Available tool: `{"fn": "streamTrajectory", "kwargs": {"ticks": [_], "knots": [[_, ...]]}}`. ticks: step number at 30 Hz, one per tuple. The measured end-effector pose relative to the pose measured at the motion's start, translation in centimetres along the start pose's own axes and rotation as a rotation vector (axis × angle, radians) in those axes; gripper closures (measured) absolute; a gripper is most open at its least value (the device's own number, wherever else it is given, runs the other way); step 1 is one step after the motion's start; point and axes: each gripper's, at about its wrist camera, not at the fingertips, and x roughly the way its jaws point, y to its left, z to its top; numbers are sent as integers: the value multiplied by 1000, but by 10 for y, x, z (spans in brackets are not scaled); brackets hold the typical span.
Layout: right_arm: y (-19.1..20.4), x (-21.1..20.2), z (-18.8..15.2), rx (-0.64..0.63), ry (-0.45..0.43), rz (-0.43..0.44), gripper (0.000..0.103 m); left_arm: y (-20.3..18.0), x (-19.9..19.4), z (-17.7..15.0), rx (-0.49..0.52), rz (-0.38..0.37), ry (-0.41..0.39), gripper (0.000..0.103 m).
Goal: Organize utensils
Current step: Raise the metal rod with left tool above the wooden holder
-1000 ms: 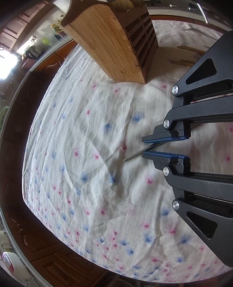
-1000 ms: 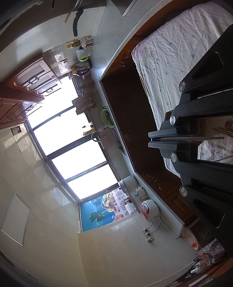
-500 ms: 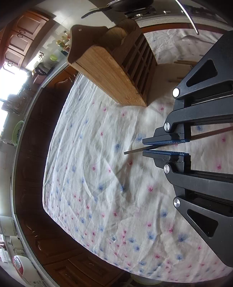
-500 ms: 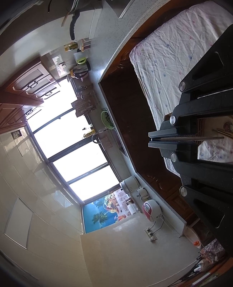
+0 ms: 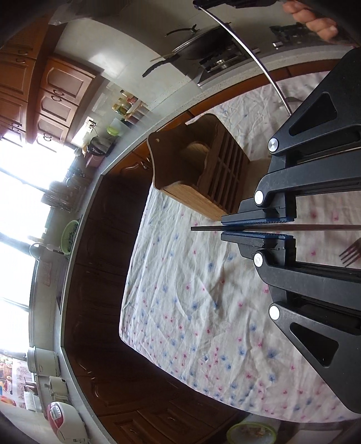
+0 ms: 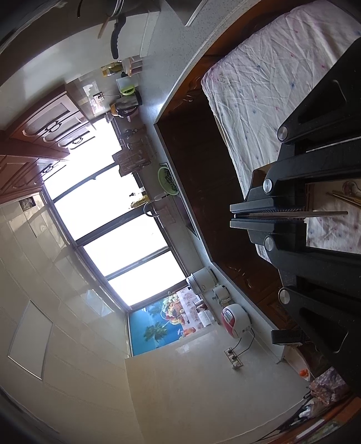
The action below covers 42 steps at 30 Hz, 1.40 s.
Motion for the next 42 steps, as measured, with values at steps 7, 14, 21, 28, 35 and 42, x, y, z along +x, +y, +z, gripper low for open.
{"fn": "streamTrajectory", "kwargs": {"ticks": [7, 14, 21, 28, 35, 42], "knots": [[9, -1, 0, -15, 1, 0, 99, -8, -30, 6, 5, -43, -69, 100], [13, 5, -4, -24, 11, -1, 99, -15, -61, 10, 15, -54, -186, 100], [15, 16, -2, -33, 9, -6, 99, -33, -84, 32, 62, -47, -339, 100], [17, 33, 17, -69, -38, -17, 99, -50, -83, 73, 63, -63, -471, 100], [12, 55, 47, -102, -123, -50, 99, -72, -58, 115, 73, -5, -605, 100], [-11, 95, 49, -92, -116, -94, 99, -78, 12, 133, 54, 49, -629, 100]]}}
